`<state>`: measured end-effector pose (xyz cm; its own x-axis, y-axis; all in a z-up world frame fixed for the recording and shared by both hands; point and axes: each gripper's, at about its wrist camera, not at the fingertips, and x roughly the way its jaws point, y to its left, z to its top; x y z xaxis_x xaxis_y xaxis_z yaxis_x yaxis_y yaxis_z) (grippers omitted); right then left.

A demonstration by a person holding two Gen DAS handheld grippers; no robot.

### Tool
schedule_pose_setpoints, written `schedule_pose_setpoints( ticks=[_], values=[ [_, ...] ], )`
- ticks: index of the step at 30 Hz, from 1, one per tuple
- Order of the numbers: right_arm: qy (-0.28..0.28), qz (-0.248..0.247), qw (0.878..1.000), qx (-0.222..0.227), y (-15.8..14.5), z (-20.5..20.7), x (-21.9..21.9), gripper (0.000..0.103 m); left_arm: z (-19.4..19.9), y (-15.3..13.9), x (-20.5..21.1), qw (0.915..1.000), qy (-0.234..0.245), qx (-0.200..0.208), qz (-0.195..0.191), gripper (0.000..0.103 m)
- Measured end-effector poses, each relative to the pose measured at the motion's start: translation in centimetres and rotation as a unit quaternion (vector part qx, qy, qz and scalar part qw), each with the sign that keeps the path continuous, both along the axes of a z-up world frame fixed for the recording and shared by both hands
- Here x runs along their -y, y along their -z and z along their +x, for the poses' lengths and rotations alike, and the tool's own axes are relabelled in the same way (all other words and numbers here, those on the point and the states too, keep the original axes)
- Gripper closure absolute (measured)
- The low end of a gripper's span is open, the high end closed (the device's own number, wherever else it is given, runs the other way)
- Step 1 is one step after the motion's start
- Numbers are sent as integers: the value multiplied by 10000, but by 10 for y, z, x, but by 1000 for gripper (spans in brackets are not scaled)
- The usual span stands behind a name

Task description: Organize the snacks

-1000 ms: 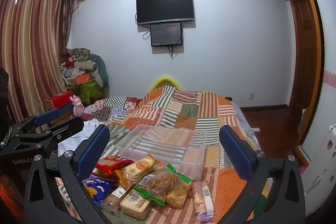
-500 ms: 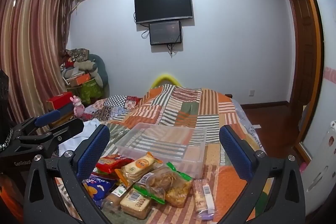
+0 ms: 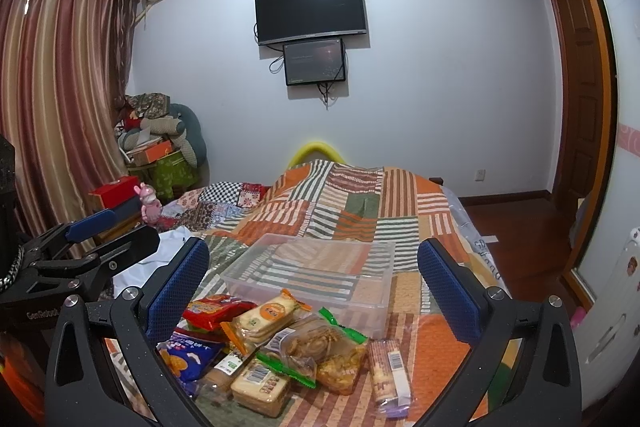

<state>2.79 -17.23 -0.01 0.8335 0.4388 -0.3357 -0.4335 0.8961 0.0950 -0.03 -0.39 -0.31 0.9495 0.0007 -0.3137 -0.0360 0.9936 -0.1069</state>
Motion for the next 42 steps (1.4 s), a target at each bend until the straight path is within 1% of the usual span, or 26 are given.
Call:
schedule_pose_setpoints(
  ticks=[32,42],
  values=[
    [-14,22,10000,-17,-1,0,1,0,-1,-2,0,10000,6,-9,-22,0],
    [-5,37,10000,-2,-2,-2,1,0,1,-2,4,10000,8,13,35,0]
  ],
)
